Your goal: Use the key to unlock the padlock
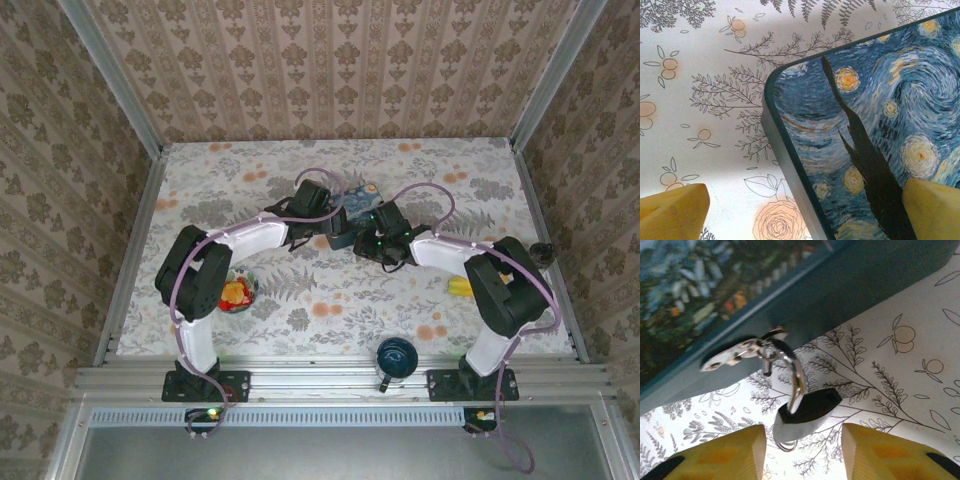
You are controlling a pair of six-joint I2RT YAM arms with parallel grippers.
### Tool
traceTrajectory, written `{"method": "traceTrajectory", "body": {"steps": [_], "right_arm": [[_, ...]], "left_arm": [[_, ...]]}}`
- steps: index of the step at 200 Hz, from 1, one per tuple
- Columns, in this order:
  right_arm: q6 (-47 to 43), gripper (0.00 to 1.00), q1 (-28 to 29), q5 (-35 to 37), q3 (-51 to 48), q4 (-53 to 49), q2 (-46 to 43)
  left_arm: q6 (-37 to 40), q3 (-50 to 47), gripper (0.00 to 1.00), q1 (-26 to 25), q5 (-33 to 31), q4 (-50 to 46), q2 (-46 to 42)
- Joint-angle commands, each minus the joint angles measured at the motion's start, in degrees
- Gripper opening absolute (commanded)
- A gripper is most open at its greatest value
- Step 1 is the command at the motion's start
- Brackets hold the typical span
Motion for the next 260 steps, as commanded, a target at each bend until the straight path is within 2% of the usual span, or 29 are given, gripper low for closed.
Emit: {"method": "traceTrajectory", "body": {"steps": [1,92,198,260], "right_arm": [[1.55,0.50,0.31,2.82,2.45,0.20,1.75],[1.90,0.49,0.31,4.38,4.19,-0.29,4.62],[2.72,0.26,0.22,6.03,3.62,-0.50,3.46],[2.96,0.22,-0.74,6.52,3.00,0.03,2.13]], "left_arm": [[0.24,-2.45,1.00,-0.22,1.62,-5.59,1.83],[-0.12,-2.44,1.00,-0.23,2.45,-4.92,2.28],[-0.03,-2.57,1.00,0.08,2.33,-4.97,1.93],[0.15,-2.46,1.00,0.26,2.42,-5.30,1.76]]}}
